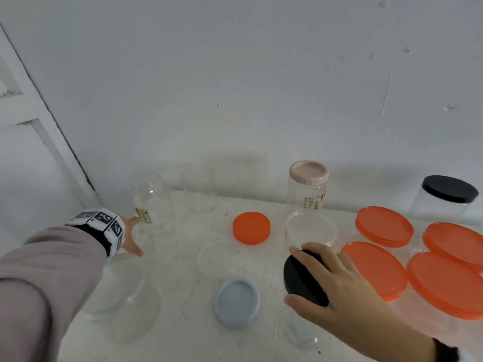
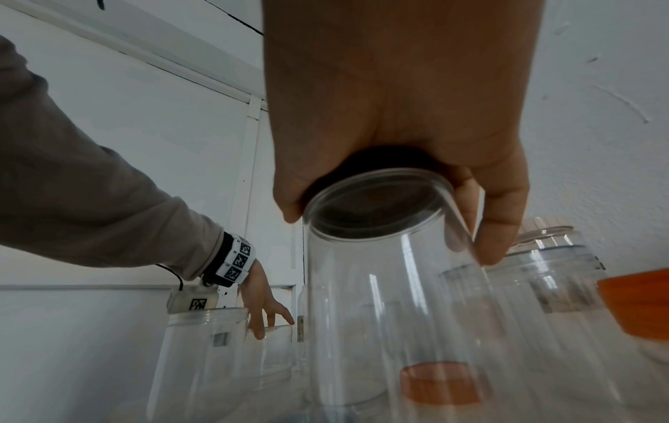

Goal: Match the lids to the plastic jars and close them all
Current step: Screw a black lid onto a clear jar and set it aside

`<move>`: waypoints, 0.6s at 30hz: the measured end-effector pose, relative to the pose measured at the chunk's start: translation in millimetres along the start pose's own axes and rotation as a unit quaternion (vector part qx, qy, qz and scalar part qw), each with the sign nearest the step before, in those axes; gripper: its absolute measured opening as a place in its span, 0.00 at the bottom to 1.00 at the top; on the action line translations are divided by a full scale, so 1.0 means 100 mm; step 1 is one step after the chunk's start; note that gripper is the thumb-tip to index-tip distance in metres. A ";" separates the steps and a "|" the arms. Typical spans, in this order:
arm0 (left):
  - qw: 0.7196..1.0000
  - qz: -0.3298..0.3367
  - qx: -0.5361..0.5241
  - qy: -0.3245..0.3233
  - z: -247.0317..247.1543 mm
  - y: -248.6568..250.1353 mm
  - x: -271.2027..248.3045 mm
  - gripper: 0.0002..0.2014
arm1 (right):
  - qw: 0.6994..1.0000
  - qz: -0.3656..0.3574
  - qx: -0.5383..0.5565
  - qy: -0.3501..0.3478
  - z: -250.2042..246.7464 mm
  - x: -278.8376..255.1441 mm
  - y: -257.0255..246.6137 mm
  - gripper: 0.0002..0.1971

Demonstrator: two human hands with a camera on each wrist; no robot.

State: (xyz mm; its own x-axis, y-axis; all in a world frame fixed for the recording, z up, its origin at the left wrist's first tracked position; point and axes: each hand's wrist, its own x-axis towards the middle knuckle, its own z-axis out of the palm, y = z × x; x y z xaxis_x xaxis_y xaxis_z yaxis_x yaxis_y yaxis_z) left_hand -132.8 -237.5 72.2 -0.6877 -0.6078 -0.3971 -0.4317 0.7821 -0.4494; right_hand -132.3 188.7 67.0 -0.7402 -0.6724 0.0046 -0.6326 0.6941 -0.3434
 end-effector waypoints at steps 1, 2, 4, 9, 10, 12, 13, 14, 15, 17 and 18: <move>1.000 -0.001 0.001 0.005 0.02 0.01 0.01 0.50 | 1.000 -0.001 0.005 0.005 0.01 0.00 0.01 0.41; 1.000 -0.003 -0.002 0.010 0.03 0.01 0.02 0.50 | 1.000 -0.003 0.009 0.011 0.02 -0.01 0.02 0.40; 0.999 0.002 -0.012 0.032 0.07 -0.02 0.08 0.49 | 1.000 -0.006 0.011 0.018 0.04 -0.01 0.04 0.41; 0.997 0.020 -0.021 0.073 0.20 -0.12 0.10 0.49 | 0.999 -0.020 0.018 0.030 0.07 -0.01 0.07 0.41; 0.997 0.021 -0.019 0.074 0.22 -0.14 0.10 0.52 | 0.999 -0.024 0.020 0.032 0.07 -0.01 0.08 0.41; 0.998 0.023 -0.014 0.049 0.23 -0.17 0.09 0.55 | 0.999 -0.032 0.018 0.032 0.07 -0.01 0.08 0.41; 0.999 0.021 -0.013 0.037 0.23 -0.18 0.09 0.56 | 0.999 -0.037 0.015 0.031 0.07 -0.02 0.09 0.42; 0.999 0.020 -0.014 0.033 0.22 -0.17 0.08 0.57 | 0.999 -0.041 0.012 0.031 0.07 -0.02 0.10 0.43; 0.999 0.020 -0.015 0.033 0.22 -0.16 0.09 0.56 | 0.999 -0.044 0.010 0.031 0.07 -0.03 0.11 0.43; 0.998 0.026 -0.031 0.040 0.18 -0.15 0.08 0.52 | 0.998 -0.047 0.005 0.032 0.07 -0.05 0.12 0.43; 0.998 0.029 -0.044 0.045 0.15 -0.14 0.07 0.51 | 0.998 -0.046 0.005 0.034 0.07 -0.07 0.13 0.43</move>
State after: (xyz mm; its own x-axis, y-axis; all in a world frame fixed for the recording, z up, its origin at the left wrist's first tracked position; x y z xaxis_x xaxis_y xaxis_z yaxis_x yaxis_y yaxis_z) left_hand -122.5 -254.7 63.7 -0.7611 -0.5494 -0.3448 -0.4368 0.8271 -0.3538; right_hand -133.7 200.6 56.3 -0.6932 -0.7138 0.0998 -0.6965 0.6279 -0.3473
